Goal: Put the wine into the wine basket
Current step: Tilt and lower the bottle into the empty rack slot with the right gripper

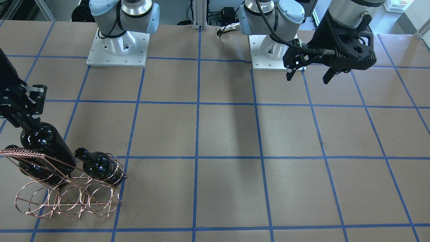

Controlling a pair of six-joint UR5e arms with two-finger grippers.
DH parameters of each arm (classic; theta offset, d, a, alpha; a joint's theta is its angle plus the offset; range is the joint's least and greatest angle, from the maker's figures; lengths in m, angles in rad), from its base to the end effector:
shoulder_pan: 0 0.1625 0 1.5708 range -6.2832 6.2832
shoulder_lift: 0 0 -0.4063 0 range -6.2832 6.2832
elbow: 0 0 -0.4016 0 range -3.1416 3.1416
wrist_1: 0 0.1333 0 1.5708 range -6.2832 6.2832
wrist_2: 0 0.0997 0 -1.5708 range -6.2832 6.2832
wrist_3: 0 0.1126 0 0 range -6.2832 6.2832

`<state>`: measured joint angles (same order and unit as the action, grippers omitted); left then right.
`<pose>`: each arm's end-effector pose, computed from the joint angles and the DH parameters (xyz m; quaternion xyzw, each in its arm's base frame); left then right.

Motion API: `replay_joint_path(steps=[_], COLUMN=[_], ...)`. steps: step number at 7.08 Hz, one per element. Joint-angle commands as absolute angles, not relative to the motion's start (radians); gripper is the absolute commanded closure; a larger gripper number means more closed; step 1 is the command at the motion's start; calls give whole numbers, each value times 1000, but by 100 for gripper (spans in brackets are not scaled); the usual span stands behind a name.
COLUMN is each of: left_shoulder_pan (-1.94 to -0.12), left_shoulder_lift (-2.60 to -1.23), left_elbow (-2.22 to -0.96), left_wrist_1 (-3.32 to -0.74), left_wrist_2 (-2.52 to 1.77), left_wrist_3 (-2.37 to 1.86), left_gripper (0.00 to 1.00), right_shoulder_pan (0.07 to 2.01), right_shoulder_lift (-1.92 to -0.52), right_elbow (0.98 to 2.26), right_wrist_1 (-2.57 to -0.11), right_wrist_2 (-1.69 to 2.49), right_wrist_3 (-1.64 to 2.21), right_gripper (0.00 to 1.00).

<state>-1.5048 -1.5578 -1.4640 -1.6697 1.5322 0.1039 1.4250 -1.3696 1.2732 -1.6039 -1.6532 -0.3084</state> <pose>-0.1047 -0.5035 0.5063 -0.0191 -0.9996 0.0120 0.0183 0.0364 -0.6060 0.5009 0.0783 -0.9940 0.0537 0.0546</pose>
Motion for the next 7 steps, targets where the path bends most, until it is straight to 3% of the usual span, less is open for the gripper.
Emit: replay_joint_path(steps=[1,7], left_shoulder_pan=[-1505,-1505], left_shoulder_lift=[-1557,-1557], left_elbow=[-1466,-1468], left_wrist_1=[-1669,-1669], left_wrist_2=[1529,1531], left_wrist_3=[106,106], left_gripper=[0,0], right_shoulder_pan=[1416,1414], right_shoulder_lift=[-1350,-1338], right_elbow=[1284,1304], right_wrist_1=[-1609,-1629], right_wrist_2=[-1651,-1638], right_wrist_3=[-319,-368], right_gripper=[90,92])
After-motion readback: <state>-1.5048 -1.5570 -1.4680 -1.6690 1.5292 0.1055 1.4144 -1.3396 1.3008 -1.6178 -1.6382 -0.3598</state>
